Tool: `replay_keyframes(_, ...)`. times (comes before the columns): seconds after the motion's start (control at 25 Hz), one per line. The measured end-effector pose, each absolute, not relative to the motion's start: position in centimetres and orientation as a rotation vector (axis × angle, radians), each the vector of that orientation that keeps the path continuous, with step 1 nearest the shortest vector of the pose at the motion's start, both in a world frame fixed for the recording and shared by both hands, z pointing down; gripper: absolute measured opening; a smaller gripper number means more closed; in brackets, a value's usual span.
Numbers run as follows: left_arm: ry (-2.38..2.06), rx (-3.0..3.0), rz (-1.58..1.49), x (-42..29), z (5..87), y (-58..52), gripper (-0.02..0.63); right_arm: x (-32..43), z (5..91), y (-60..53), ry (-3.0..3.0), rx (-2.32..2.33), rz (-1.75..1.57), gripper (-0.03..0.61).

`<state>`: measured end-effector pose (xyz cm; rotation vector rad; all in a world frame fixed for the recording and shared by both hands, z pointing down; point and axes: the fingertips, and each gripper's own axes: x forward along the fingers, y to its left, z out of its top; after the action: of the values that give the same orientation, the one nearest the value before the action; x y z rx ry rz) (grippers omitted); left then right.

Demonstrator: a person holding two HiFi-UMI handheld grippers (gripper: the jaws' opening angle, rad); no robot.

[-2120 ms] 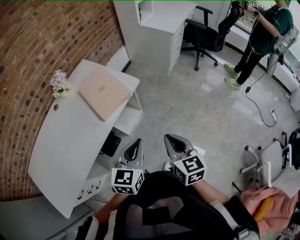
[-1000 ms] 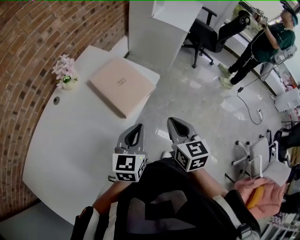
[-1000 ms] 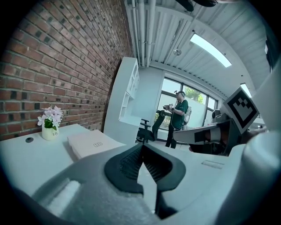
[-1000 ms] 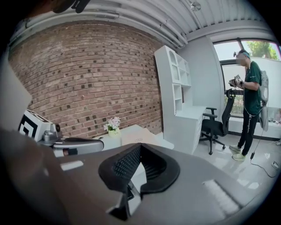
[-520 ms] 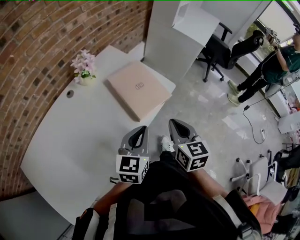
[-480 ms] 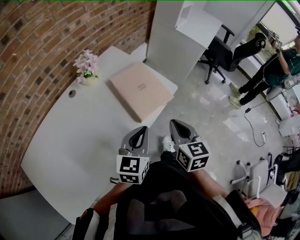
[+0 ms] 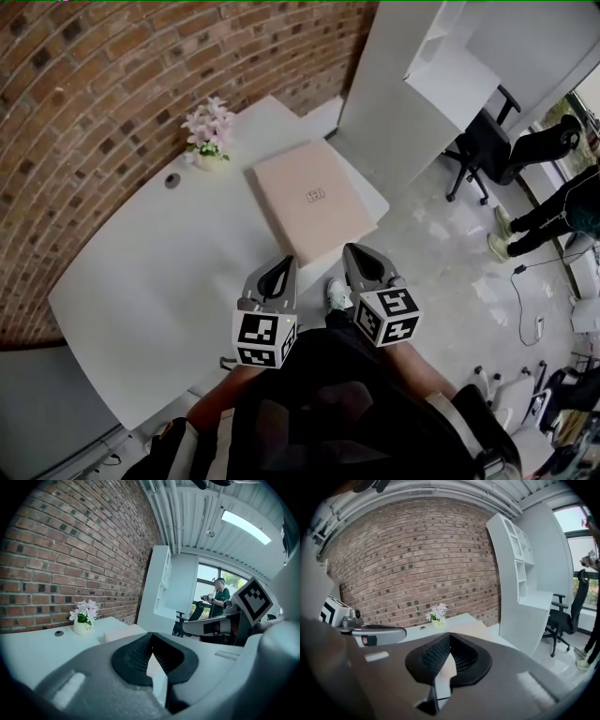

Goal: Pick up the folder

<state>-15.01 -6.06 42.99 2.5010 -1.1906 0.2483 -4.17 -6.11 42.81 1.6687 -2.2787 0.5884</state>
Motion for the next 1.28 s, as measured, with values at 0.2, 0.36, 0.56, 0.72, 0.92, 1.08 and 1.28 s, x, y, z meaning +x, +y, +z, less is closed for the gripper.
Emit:
replay_keyframes(0.2,-1.29,2.38,0.282,-13.8,44.6,-9.7,0.002,-1.3,44.7,-10.3,-2.298,1.572,0.653,0.003)
replay_keyframes(0.36,-1.321,2.29,0.259,-12.1,45.3,-12.1,0.003,1.2,45.7,-13.5,-2.313,1.496,0.669,0.003)
replay_keyframes(0.56,-1.378,2.193,0.251,-10.1,46.5,-14.4,0.012,3.4,47.6,-16.7,-2.33,1.38,0.69,0.003)
replay_keyframes(0.72,-1.394,2.132,0.273,-8.4,47.8,-15.5,0.093,5.1,49.5,-18.1,-2.328,1.288,0.72,0.005)
replay_keyframes(0.92,-1.466,2.033,0.333,-8.2,50.7,-16.0,0.151,6.1,52.0,-19.6,-2.326,1.156,0.743,0.115)
replay_keyframes(1.08,-1.511,1.955,0.362,-9.4,52.9,-16.0,0.203,6.5,54.2,-20.6,-2.3,1.1,0.776,0.158)
replay_keyframes(1.28,-1.504,1.876,0.444,-11.5,56.1,-16.2,0.277,6.3,56.7,-21.0,-2.241,1.071,0.843,0.239)
